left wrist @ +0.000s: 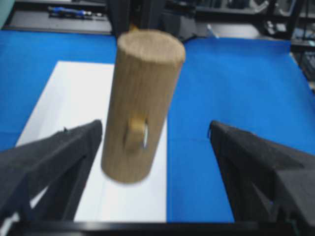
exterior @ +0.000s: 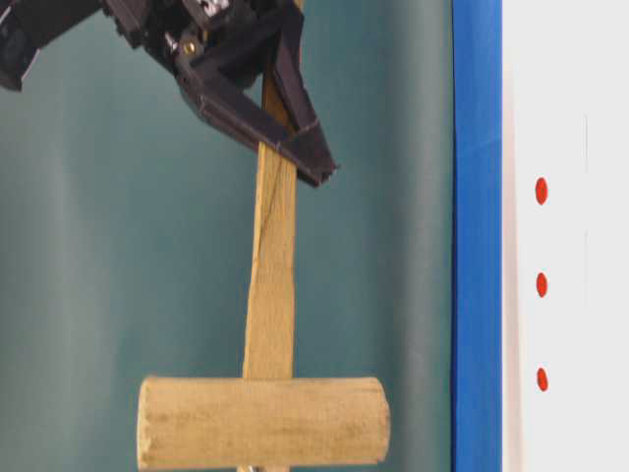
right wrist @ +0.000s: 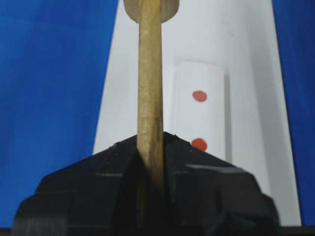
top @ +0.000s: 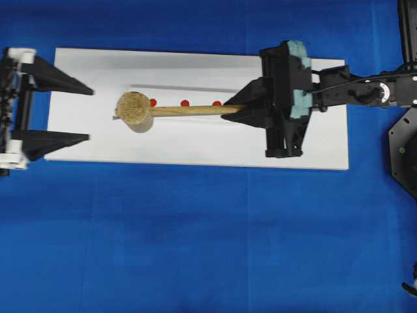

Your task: Hit the mark with a hammer.

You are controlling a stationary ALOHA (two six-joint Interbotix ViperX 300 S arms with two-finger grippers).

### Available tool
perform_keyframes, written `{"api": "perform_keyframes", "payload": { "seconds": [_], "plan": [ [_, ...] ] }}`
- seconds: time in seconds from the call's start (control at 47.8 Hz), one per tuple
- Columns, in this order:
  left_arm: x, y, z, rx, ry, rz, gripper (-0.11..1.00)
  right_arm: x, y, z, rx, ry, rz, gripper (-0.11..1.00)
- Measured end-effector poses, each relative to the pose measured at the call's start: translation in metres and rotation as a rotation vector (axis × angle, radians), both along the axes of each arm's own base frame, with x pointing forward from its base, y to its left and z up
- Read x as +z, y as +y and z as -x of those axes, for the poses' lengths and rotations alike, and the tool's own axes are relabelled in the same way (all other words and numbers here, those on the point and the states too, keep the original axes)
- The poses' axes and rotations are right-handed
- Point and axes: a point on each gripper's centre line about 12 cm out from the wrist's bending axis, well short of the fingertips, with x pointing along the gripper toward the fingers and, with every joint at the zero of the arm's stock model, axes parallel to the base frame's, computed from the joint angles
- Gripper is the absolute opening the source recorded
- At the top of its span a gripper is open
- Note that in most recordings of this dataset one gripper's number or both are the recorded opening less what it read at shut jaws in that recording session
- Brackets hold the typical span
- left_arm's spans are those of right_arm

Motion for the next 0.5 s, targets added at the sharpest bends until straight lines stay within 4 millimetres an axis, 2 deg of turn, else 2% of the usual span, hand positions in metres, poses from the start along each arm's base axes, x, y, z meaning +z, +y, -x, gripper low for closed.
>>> {"api": "perform_keyframes", "payload": {
  "seconds": [0.23, 0.502],
  "plan": [
    [0.003, 0.000, 0.024, -0.001, -0.017, -0.004, 0.86, -0.002, 0.000, 0.005, -0.010, 0.004, -0.024, 0.02],
    [0.002, 0.000, 0.028, -0.001, -0.008, -0.003, 0.86, -0.006, -0.006, 0.002, -0.052, 0.001, -0.005, 0.02]
  ]
}}
